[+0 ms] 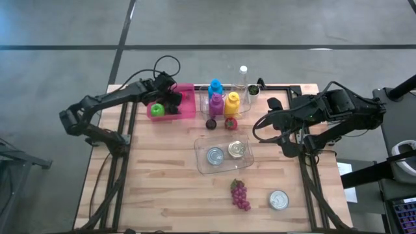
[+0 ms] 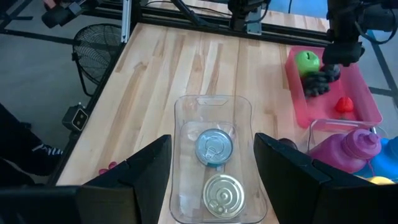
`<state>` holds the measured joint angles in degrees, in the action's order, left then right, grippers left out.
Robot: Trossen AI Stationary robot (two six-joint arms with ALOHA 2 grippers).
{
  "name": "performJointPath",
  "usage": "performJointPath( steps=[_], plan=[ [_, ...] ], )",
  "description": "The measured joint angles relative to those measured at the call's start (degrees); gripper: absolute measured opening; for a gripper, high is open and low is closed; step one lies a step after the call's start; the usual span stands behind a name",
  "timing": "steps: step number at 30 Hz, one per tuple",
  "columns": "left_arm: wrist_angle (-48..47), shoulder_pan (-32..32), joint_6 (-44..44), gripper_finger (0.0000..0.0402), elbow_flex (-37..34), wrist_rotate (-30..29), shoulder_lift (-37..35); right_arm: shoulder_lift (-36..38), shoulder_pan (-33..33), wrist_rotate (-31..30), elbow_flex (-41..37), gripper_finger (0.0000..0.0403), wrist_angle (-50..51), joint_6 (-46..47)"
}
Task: Pick & Place Food Item
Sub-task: Put the blue tuna can into the bottom transparent bin
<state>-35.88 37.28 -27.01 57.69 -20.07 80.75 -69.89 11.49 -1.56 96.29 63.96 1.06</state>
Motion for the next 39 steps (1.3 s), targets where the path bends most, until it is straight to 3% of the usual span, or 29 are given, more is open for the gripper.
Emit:
performJointPath(
  steps=[9,16,19,23,32,39],
  plan=[
    [-1.0,0.0,4.8,0.0177,2.6,1.7,-1.7,0.0,0.0,0.0,0.0,0.0224,0.6,2.8],
    [-1.3,-2.8,7.3,0.0169,4.9,14.9,-7.5,0.1,0.8,1.8,-2.0,0.0224,2.7,3.8],
    [-1.4,-6.2,7.3,0.0156,4.9,18.0,-10.1,0.1,2.0,3.9,-5.3,0.0224,3.2,4.9],
    [-1.4,-13.2,7.4,0.0135,4.9,18.2,-12.9,0.1,3.7,8.9,-10.1,0.0224,3.2,8.8],
    [-1.1,-30.0,5.1,0.0109,4.9,15.5,-16.2,2.5,9.2,9.3,-23.0,0.0224,3.2,24.8],
    [-0.8,-34.8,3.1,0.0108,4.8,12.1,-15.9,5.0,15.6,9.3,-33.7,0.0224,2.6,39.1]
  ],
)
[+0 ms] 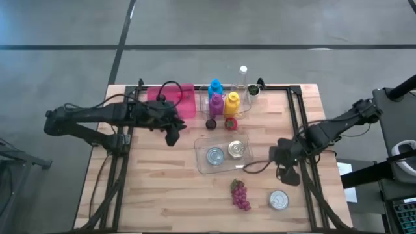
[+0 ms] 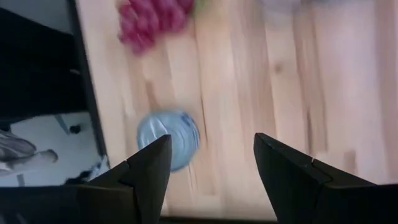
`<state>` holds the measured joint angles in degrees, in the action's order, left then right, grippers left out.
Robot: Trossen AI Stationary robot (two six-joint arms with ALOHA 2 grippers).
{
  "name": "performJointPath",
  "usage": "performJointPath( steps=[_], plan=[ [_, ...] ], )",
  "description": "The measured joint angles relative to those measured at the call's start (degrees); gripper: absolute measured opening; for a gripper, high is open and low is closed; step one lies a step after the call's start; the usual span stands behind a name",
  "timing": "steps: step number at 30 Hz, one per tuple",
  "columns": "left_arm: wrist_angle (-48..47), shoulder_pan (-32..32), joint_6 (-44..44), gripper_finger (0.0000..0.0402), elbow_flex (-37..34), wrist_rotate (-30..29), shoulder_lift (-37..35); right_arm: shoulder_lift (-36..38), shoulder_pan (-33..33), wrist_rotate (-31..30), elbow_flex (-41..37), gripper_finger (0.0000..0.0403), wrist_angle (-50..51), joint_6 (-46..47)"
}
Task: Pick & Place Food Item
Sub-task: Put the blue tuna can into the bottom transparent bin
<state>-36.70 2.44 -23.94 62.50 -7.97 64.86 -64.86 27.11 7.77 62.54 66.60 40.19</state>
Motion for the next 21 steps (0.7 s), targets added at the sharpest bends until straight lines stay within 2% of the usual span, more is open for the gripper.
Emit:
performJointPath(
  steps=[3,11,21],
  plan=[
    [1.6,-0.4,-0.3,0.0108,0.0,0.0,0.0,-0.1,2.8,0.3,-4.3,0.0224,-1.6,3.2],
    [7.8,-2.9,5.4,0.0108,0.0,3.7,0.0,-0.9,6.9,0.3,-13.7,0.0223,-17.9,6.3],
    [9.9,-3.9,5.6,0.0108,0.0,3.7,0.0,-0.9,9.8,-0.2,-23.7,0.0219,-21.2,6.7]
  ],
)
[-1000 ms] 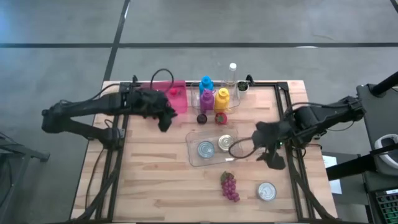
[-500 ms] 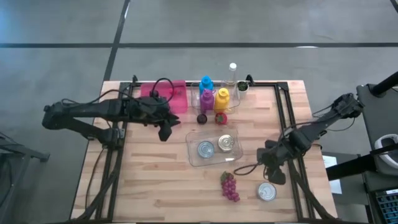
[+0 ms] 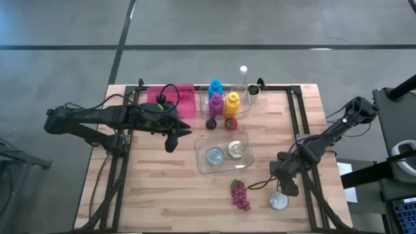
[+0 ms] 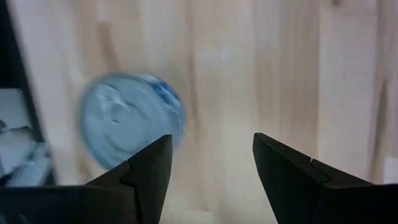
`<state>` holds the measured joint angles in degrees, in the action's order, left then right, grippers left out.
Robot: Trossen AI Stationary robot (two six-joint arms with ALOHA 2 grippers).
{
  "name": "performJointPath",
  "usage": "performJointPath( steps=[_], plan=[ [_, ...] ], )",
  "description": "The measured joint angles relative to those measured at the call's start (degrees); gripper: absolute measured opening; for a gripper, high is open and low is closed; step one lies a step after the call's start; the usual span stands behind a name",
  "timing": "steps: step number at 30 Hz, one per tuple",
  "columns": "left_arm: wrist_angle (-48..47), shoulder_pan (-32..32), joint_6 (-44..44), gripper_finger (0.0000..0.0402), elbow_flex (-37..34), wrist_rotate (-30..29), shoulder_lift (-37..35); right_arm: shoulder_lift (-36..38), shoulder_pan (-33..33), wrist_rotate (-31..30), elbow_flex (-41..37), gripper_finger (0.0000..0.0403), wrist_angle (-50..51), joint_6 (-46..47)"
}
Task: Pick & Place Food Item
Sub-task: Put the blue tuna can into the bottom transparent bin
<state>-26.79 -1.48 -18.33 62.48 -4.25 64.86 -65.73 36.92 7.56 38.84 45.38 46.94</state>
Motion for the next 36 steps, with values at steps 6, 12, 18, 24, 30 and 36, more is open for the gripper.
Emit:
performJointPath(
  steps=[6,12,18,24,30,36],
  plan=[
    [0.0,0.0,0.0,0.0108,0.0,0.0,0.0,0.0,0.0,0.5,-4.5,0.0219,-6.3,-0.3],
    [0.0,0.0,-0.3,0.0108,0.0,0.0,0.0,0.0,0.0,1.8,-7.1,0.0219,-14.1,-0.2],
    [0.0,0.0,-1.6,0.0108,0.0,0.0,0.0,0.0,0.0,1.7,-8.2,0.0219,-14.4,-0.8],
    [0.0,0.0,-2.7,0.0108,0.0,-0.2,0.0,0.0,0.0,1.5,-10.7,0.0219,-14.6,-1.8],
    [0.0,0.0,-4.2,0.0108,0.0,-0.2,0.0,0.0,0.0,1.6,-10.1,0.0219,-15.0,-2.3],
    [0.0,0.0,-4.2,0.0108,0.0,-0.2,0.0,0.0,0.0,1.6,-8.4,0.0219,-15.2,-3.6]
  ],
)
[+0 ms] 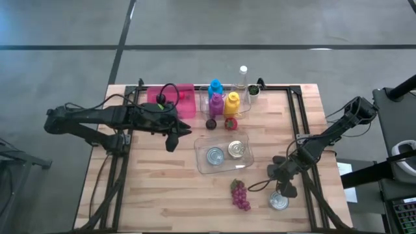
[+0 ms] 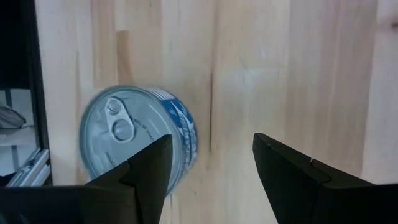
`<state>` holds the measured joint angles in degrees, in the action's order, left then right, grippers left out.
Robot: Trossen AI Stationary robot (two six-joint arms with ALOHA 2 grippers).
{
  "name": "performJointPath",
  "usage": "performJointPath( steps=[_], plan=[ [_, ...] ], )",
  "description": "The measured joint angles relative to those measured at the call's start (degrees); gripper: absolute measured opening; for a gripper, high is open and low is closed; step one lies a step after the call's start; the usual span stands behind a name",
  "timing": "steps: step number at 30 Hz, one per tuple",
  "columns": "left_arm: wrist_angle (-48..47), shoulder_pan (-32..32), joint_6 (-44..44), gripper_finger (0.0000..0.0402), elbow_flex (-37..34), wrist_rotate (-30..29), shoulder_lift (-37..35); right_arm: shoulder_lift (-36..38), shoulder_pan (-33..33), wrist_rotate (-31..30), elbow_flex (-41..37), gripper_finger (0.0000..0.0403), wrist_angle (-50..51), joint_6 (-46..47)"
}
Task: Pick & Place Food Item
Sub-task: Put the blue tuna can into the bottom transparent bin
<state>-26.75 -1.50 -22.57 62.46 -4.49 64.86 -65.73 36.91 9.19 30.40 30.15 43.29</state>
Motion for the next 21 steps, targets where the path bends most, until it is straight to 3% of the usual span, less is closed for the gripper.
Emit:
performJointPath(
  steps=[21],
  plan=[
    [0.0,0.0,0.0,0.0108,0.0,0.0,0.0,0.0,0.0,0.0,-3.3,0.0219,-4.1,-0.3]
  ],
)
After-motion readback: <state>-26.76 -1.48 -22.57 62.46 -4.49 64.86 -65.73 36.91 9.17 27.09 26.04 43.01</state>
